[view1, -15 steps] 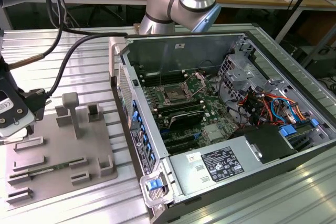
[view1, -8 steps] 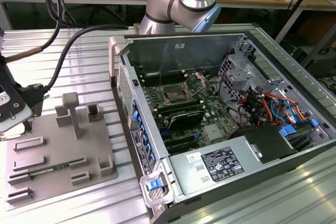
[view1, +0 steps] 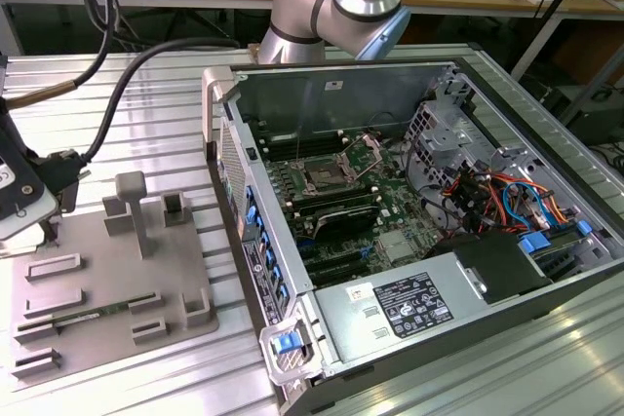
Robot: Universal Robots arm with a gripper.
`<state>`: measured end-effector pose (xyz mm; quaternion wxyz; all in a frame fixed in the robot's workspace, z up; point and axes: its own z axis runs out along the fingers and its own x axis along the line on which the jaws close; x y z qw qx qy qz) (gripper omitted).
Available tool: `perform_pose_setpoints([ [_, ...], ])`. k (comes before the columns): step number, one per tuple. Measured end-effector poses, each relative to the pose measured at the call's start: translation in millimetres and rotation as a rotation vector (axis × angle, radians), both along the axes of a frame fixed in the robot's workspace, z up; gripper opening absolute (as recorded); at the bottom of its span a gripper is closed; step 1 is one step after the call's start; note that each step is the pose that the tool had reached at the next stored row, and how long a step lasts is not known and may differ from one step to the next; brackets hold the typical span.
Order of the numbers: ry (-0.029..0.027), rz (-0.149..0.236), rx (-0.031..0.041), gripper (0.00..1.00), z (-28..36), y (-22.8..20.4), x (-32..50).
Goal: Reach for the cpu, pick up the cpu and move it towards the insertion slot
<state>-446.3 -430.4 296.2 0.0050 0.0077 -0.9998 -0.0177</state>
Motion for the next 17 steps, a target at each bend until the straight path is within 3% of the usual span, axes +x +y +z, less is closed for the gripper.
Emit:
perform_pose_setpoints([
  [4, -0.0001, 0.000, 0.0000, 0.55, 1.2, 0.0, 0.0],
  [17, -0.0002, 0.000, 0.0001, 0.55, 14.0, 0.0, 0.0],
])
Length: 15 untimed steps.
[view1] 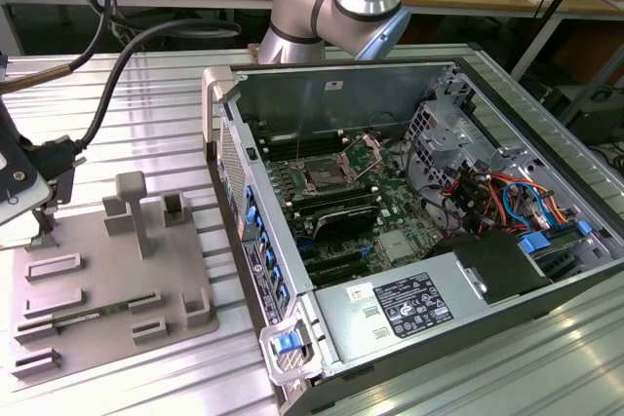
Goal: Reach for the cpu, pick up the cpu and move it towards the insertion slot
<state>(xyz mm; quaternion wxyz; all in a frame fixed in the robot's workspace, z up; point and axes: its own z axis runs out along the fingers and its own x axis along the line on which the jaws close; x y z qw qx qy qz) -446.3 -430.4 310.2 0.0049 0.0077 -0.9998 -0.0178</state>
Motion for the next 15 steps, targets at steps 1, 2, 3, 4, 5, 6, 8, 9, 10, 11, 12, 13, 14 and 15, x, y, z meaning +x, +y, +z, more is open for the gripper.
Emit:
perform_pose_setpoints([
  [1, -0.0001, 0.000, 0.0001, 0.55, 0.0, 0.0, 0.0],
  [2, -0.0001, 0.000, 0.0000, 0.55, 0.1, 0.0, 0.0],
  [3, 0.0002, 0.000, -0.0001, 0.55, 0.3, 0.0, 0.0],
  [4, 0.0002, 0.000, -0.0001, 0.55, 0.3, 0.0, 0.0],
  [5, 0.0001, 0.000, -0.0001, 0.55, 0.3, 0.0, 0.0],
  [6, 0.0001, 0.000, -0.0001, 0.55, 0.3, 0.0, 0.0],
  [8, 0.0006, 0.000, -0.0003, 0.55, 1.2, 0.0, -0.1],
  [9, 0.0004, 0.000, -0.0002, 0.55, 1.7, 0.0, 0.0],
  [10, 0.0002, 0.000, -0.0001, 0.55, 2.2, 0.0, 0.0],
  [11, 0.0000, 0.000, 0.0000, 0.55, 2.7, 0.0, 0.0],
  [12, 0.0002, 0.000, -0.0001, 0.55, 3.4, 0.0, 0.0],
  [13, 0.0001, 0.000, -0.0001, 0.55, 3.8, 0.0, 0.0],
  [14, 0.0001, 0.000, -0.0001, 0.55, 4.1, 0.0, 0.0],
  [15, 0.0000, 0.000, 0.0000, 0.55, 4.3, 0.0, 0.0],
])
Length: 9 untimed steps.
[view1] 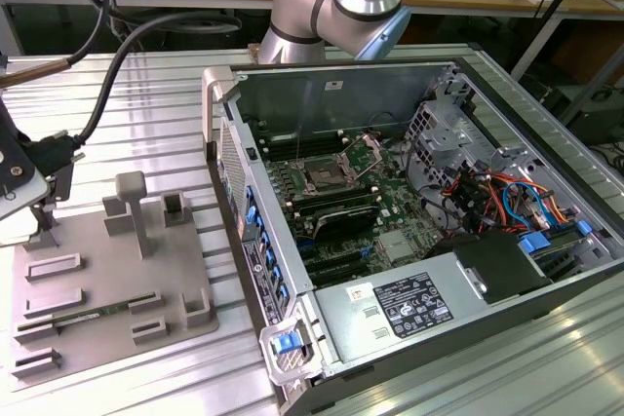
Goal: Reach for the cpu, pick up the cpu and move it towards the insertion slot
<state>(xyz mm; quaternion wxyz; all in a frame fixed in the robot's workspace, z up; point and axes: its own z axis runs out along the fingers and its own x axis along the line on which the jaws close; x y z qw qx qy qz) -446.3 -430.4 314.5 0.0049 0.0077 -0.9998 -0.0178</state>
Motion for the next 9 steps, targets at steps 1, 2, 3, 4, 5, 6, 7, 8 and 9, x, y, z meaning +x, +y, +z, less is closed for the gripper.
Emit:
perform_pose_setpoints([
  [1, 0.0000, 0.000, 0.0000, 0.55, 0.1, 0.0, 0.0],
  [2, 0.0002, 0.000, -0.0001, 0.55, 0.4, 0.0, 0.0],
  [3, 0.0002, 0.000, -0.0001, 0.55, 0.6, 0.0, 0.0],
  [4, 0.0003, 0.000, -0.0002, 0.55, 1.3, 0.0, 0.0],
  [5, 0.0002, 0.000, -0.0001, 0.55, 1.6, 0.0, 0.0],
  [6, 0.0001, 0.000, -0.0001, 0.55, 1.8, 0.0, 0.0],
  [7, 0.0001, 0.000, 0.0000, 0.55, 1.9, 0.0, 0.0],
  [8, 0.0001, 0.000, 0.0001, 0.55, 1.9, 0.0, 0.0],
  [9, 0.0002, 0.000, -0.0001, 0.55, 2.1, 0.0, 0.0],
])
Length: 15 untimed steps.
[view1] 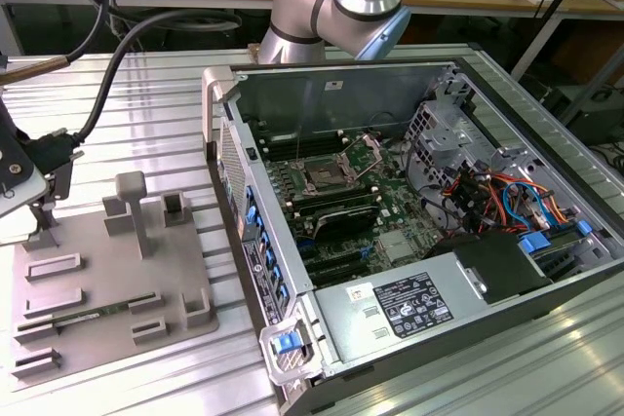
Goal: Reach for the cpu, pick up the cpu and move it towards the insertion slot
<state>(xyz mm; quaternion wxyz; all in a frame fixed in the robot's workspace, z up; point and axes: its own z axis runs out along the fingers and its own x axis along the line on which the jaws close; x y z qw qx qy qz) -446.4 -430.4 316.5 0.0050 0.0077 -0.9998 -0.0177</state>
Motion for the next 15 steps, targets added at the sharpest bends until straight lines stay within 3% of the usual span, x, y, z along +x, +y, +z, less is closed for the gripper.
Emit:
perform_pose_setpoints([
  [15, -0.0002, 0.000, 0.0002, 0.55, 4.7, 0.0, 0.0],
])
